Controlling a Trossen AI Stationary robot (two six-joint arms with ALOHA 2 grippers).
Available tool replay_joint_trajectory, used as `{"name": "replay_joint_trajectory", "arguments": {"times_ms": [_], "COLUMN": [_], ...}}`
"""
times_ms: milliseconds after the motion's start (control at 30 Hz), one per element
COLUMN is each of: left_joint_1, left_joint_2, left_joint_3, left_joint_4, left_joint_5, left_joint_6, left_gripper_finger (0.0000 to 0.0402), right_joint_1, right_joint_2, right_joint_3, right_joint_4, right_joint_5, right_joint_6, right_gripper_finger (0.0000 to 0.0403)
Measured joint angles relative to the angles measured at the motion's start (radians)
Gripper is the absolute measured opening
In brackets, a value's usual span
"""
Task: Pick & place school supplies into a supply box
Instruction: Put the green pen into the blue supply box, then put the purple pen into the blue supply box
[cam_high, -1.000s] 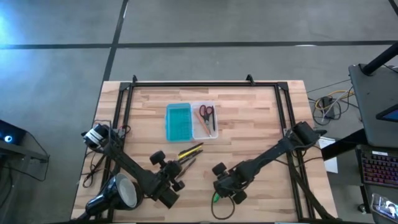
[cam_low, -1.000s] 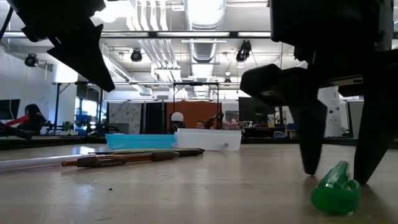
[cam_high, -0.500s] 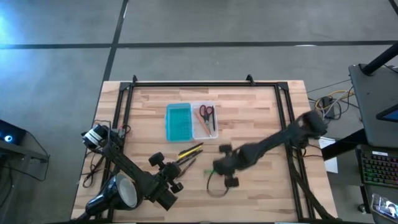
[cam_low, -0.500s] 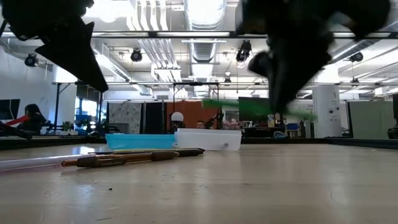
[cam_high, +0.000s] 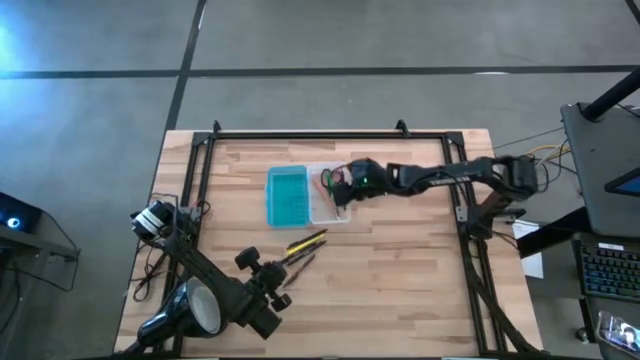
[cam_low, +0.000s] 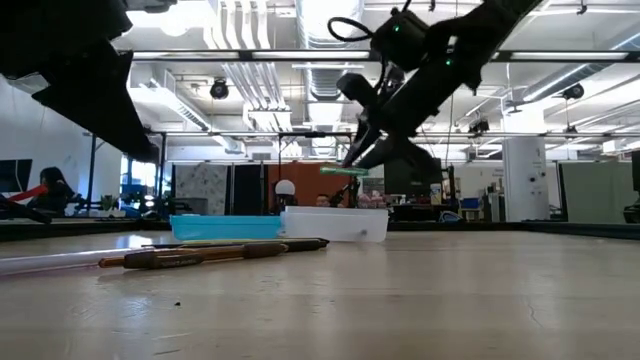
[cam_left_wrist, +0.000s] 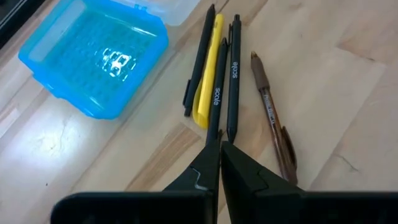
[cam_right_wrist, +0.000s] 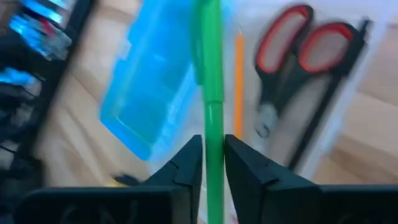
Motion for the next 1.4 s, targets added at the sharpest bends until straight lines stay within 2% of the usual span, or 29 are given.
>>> {"name": "replay_joint_trajectory", "arguments": {"times_ms": [133,267,500,700,833,1033,1267,1400], "left_joint_1": [0.0,0.008,0.01,0.05,0.077,0.084,0.097,0.129], "left_joint_2": [0.0,0.0,0.0,-0.007,-0.051,-0.157,-0.166,-0.169], "left_joint_3": [-0.002,-0.029,-0.127,-0.162,-0.127,-0.116,-0.118,-0.119], "left_joint_4": [-0.003,-0.019,0.002,0.063,0.057,0.047,-0.003,0.093], "left_joint_5": [0.062,0.199,0.41,0.483,0.464,0.41,0.443,0.487], "left_joint_6": [-0.004,-0.038,-0.279,-0.334,-0.307,-0.178,-0.099,-0.125], "left_gripper_finger": [0.0,0.0,0.0002,0.0053,0.0079,0.0081,0.0081,0.0084], "right_joint_1": [-0.012,-0.003,0.069,0.117,0.138,0.145,0.144,0.145], "right_joint_2": [0.041,0.057,-0.011,-0.048,-0.055,-0.064,-0.064,-0.064], "right_joint_3": [0.02,0.053,0.067,0.065,0.065,0.065,0.064,0.064], "right_joint_4": [-0.008,-0.002,-0.166,-0.322,-0.356,-0.353,-0.352,-0.351], "right_joint_5": [-0.035,-0.045,-0.026,0.012,0.01,0.014,0.015,0.013], "right_joint_6": [-0.01,-0.052,-0.266,-0.285,-0.278,-0.275,-0.274,-0.274], "right_gripper_finger": [0.0101,0.0147,0.0204,0.022,0.0221,0.0221,0.0221,0.0221]}}
